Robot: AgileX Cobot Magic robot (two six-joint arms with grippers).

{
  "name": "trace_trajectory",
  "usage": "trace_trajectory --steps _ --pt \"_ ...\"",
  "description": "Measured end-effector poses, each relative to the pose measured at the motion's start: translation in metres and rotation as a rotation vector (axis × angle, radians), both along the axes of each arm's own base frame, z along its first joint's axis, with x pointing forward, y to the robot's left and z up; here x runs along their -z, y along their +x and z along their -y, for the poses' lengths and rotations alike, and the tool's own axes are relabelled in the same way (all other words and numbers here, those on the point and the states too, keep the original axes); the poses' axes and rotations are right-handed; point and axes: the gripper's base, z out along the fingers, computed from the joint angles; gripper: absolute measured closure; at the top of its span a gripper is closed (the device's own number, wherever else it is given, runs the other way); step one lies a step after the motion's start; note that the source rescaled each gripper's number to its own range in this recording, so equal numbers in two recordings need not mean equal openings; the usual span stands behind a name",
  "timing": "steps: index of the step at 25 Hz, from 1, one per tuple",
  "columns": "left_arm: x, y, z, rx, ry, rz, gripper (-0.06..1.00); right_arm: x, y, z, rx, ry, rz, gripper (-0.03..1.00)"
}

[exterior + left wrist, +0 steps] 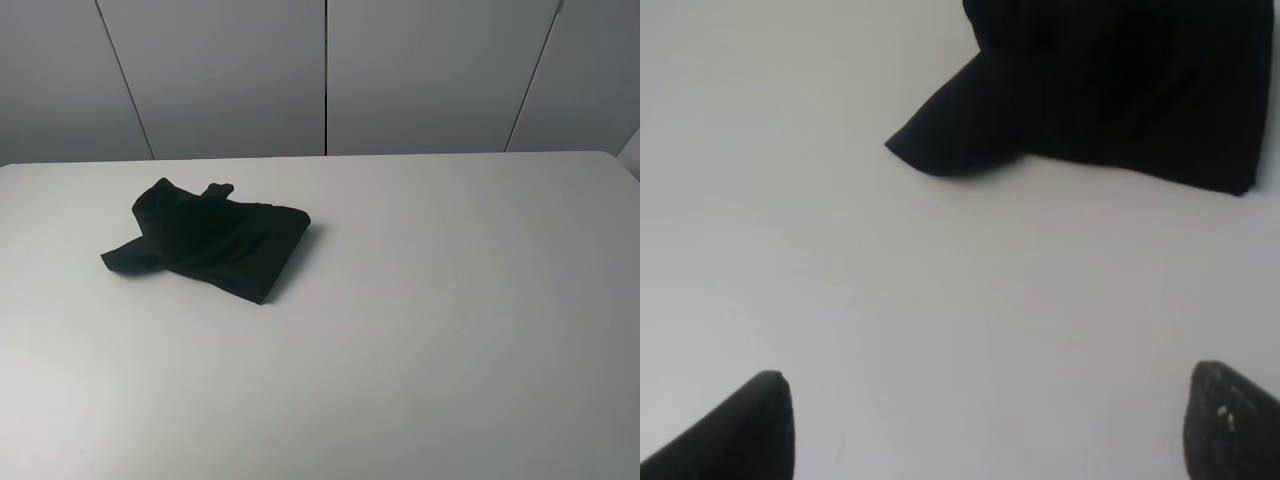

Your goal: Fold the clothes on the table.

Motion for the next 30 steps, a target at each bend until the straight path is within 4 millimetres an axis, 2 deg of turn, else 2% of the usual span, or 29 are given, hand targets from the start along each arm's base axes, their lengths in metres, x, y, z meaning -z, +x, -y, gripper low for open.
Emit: trace_trajectory --steps 5,9,12,15,21,26,30 --pt "-0.003 -0.047 -0.003 -0.011 -0.029 0.179 -0.06 0.004 -0.017 0.01 0.003 0.005 0.009 -0.03" --pt "-0.002 -0.072 -0.005 -0.012 -0.04 0.285 -0.06 0.015 -0.021 0.011 0.002 -0.005 -0.021 -0.03" --pt "0.0 -0.084 -0.006 -0.011 -0.043 0.332 -0.06 0.032 -0.019 0.007 -0.014 -0.004 -0.089 -0.03" --pt "0.009 -0.087 -0.006 -0.01 -0.043 0.337 -0.06 0.047 -0.017 0.004 -0.019 -0.008 -0.131 -0.03" --pt "0.045 -0.071 -0.005 -0.028 -0.059 0.216 -0.06 0.049 -0.015 0.003 -0.02 -0.001 -0.118 -0.03" --pt "0.051 -0.064 -0.005 -0.041 -0.076 0.233 -0.06 0.047 -0.02 0.005 -0.024 0.025 -0.084 -0.03" --pt "0.051 -0.063 -0.004 -0.043 -0.077 0.232 -0.06 0.046 -0.041 0.015 -0.034 0.106 0.048 -0.03"
